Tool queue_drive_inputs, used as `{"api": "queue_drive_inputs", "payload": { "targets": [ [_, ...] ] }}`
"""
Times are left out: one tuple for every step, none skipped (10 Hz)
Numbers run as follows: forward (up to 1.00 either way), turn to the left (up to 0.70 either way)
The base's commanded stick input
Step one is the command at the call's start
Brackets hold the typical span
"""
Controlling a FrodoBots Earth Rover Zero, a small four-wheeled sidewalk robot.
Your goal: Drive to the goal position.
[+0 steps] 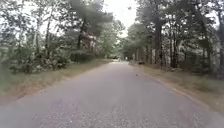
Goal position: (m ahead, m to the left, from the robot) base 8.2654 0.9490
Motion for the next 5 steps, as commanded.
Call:
{"api": "queue_drive_inputs", "payload": {
  "targets": [
    [0.70,-0.14],
    [0.70,-0.14],
    [0.70,-0.14],
    [0.70,-0.14],
    [0.70,-0.14]
  ]
}}
